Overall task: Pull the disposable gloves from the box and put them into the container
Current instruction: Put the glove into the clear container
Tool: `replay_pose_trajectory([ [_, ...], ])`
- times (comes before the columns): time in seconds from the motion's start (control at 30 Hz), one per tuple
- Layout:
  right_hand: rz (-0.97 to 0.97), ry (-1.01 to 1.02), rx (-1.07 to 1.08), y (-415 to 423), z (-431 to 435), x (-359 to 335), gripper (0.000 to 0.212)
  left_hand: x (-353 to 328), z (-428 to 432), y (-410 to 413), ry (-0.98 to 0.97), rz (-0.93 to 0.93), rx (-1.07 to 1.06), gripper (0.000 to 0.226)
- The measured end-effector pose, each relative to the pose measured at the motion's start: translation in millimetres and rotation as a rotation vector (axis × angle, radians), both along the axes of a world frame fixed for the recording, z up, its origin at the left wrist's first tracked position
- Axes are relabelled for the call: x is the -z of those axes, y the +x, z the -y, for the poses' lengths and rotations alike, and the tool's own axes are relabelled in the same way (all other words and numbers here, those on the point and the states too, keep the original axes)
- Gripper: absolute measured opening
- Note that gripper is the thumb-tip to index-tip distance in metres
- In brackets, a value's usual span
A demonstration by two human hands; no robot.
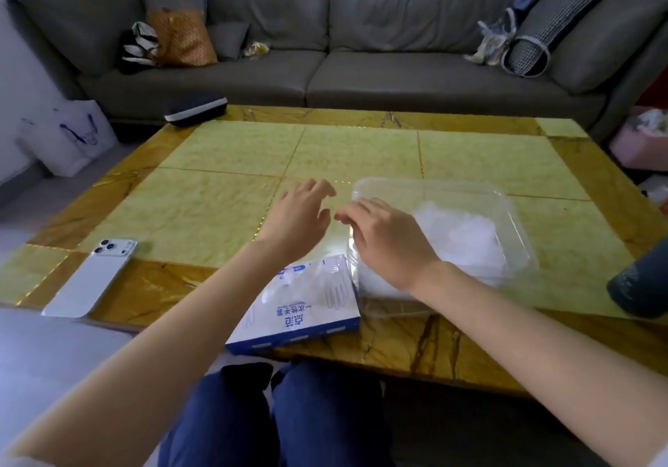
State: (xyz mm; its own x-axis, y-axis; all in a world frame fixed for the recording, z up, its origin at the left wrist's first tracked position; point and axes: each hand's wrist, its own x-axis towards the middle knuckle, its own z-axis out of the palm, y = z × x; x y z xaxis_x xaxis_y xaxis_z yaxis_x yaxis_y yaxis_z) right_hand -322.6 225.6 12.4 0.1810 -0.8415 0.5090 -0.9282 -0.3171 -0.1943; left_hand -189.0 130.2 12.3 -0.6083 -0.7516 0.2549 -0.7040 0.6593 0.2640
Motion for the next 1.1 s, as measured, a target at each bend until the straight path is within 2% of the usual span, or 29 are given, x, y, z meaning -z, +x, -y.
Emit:
replay_pose_trajectory([
  [0.17, -0.069, 0.104, -0.196, 55.6, 2.5, 32.8, 0.029, 36.7, -16.5, 73.1, 0.242, 0.022, -0.154, 0.024],
  [0.3, -0.143, 0.387, -0.128, 73.4, 8.1, 52.0, 0.029, 59.2, -28.0, 100.6, 0.389, 0.106, -0.125, 0.034],
  [0.37, -0.100, 0.415, -0.075, 75.6, 8.2, 57.0, 0.027, 65.2, -34.1, 105.4, 0.444, 0.152, -0.085, 0.043],
  [0.53, -0.106, 0.377, 0.018, 74.4, 6.9, 55.5, 0.017, 70.5, -44.4, 103.1, 0.420, 0.171, -0.045, 0.068],
  [0.8, -0.104, 0.269, -0.024, 67.2, 0.5, 33.9, 0.011, 78.2, -47.6, 104.9, 0.414, 0.111, -0.059, 0.071],
  [0.93, 0.012, 0.161, 0.043, 60.0, 11.3, 4.3, 0.010, 78.0, -47.7, 103.5, 0.410, 0.135, -0.068, 0.073],
  [1.1, 0.057, -0.020, 0.137, 47.9, 23.2, -36.0, 0.014, 80.1, -47.1, 105.0, 0.438, 0.088, -0.071, 0.075],
])
